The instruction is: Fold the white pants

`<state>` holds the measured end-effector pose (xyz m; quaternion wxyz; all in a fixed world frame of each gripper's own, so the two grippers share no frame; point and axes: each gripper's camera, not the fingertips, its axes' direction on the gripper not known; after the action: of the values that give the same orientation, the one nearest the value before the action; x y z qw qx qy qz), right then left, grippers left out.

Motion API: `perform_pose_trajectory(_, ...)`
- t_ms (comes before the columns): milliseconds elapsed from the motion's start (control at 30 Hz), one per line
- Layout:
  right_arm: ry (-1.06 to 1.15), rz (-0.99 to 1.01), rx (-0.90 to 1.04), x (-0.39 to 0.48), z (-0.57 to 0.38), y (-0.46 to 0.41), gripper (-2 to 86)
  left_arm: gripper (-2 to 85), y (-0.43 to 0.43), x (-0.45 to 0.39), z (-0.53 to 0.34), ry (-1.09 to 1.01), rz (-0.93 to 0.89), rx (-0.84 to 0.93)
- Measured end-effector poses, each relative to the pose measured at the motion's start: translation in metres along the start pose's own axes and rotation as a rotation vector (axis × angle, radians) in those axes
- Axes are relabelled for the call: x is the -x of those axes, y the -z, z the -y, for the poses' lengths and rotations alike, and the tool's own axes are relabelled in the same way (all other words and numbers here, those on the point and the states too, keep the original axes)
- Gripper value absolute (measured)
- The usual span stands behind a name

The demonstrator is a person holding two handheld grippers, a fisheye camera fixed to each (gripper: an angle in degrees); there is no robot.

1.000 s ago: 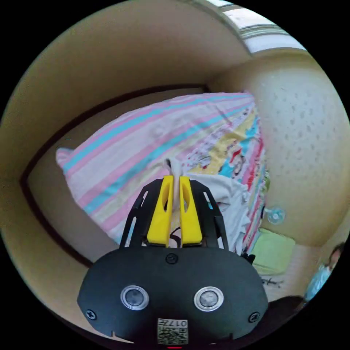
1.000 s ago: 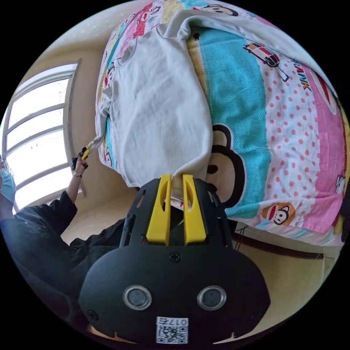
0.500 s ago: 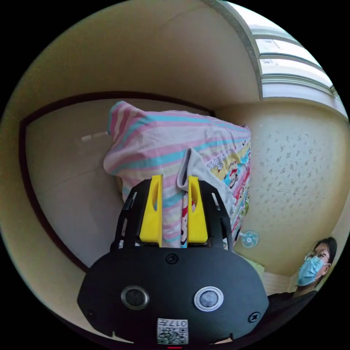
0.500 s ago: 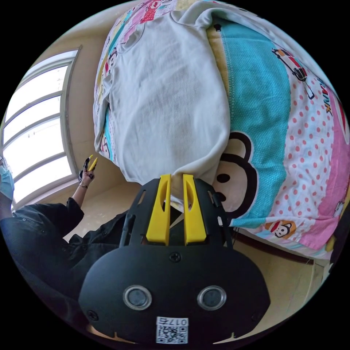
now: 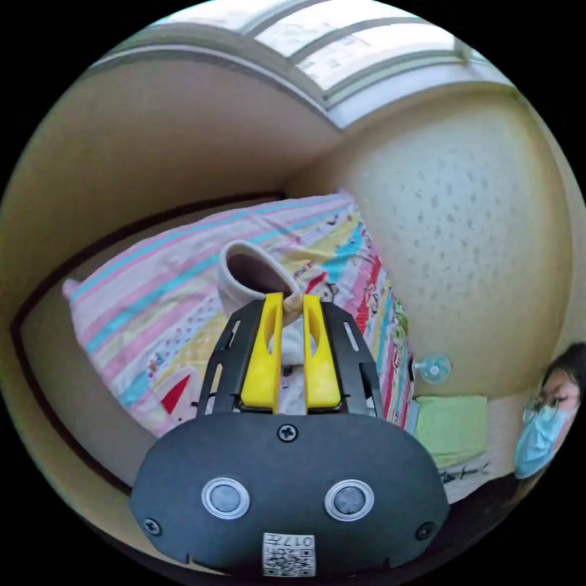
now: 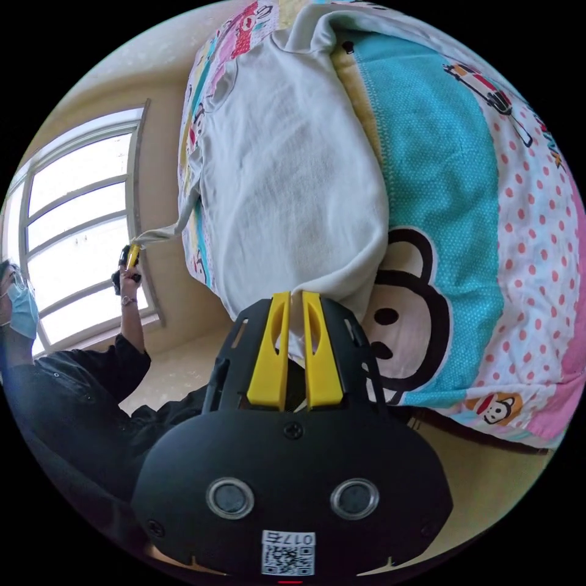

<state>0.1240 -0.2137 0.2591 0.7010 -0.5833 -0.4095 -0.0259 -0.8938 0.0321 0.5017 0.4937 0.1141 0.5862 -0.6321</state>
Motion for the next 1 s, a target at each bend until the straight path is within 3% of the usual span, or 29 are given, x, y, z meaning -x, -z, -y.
perform_pose_trajectory(200,-0.042,0.147,-0.121,-0.031,-0.021,0.013,2.7,7.8,-0.17,-0.214,-0.112,-0.464,-0.297,0.202)
perform_pose_trajectory(300,-0.056,0.204,-0.23,-0.046,-0.036,0.041,3.2,10.2,-0.232,-0.251,-0.182,-0.442,-0.403,0.338)
perform_pose_trajectory(367,-0.11,0.249,-0.38,-0.066,-0.053,0.073,4.0,10.0,-0.248,-0.249,-0.223,-0.431,-0.438,0.359)
perform_pose_trajectory(633,-0.329,0.538,-0.854,-0.147,-0.05,0.136,12.6,9.9,-0.304,-0.143,-0.392,-0.22,-0.131,0.715)
perform_pose_trajectory(833,-0.579,0.744,-1.07,-0.188,0.006,0.127,14.3,9.9,-0.317,-0.13,-0.452,-0.209,-0.008,0.8)
perform_pose_trajectory(1000,-0.653,0.681,-1.263,-0.185,0.018,0.149,8.0,9.7,-0.323,-0.129,-0.46,-0.202,0.023,0.766)
